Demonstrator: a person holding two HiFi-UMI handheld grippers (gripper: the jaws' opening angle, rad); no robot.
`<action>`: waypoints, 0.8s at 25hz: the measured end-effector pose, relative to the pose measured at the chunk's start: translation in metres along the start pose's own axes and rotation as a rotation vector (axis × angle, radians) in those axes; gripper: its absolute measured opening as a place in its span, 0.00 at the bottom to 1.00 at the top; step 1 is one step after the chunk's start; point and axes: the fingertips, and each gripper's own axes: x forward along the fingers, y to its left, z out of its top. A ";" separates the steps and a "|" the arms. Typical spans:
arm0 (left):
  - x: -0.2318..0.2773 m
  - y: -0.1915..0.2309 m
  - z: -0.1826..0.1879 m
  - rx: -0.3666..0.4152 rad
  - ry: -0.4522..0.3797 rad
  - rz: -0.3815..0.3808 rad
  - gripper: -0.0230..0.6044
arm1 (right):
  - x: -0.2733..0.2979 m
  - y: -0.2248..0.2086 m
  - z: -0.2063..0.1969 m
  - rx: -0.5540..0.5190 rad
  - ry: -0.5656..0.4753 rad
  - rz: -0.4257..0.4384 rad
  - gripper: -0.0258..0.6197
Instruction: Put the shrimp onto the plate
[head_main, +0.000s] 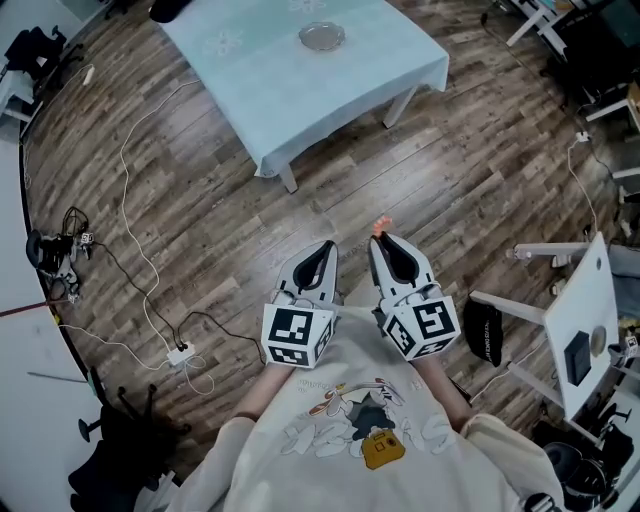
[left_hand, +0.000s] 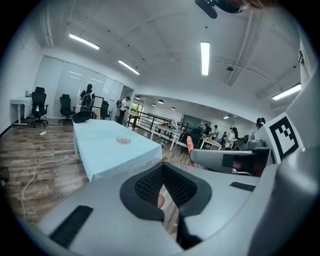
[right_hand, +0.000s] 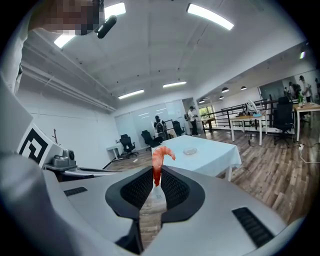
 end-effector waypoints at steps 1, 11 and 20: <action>0.002 0.004 0.001 -0.003 0.004 -0.003 0.05 | 0.004 0.000 0.000 0.003 0.007 -0.005 0.14; 0.048 0.029 0.008 -0.028 0.046 -0.014 0.05 | 0.056 -0.029 0.005 0.046 0.054 -0.008 0.14; 0.140 0.055 0.049 -0.009 0.065 0.026 0.05 | 0.128 -0.094 0.050 -0.003 0.047 0.058 0.14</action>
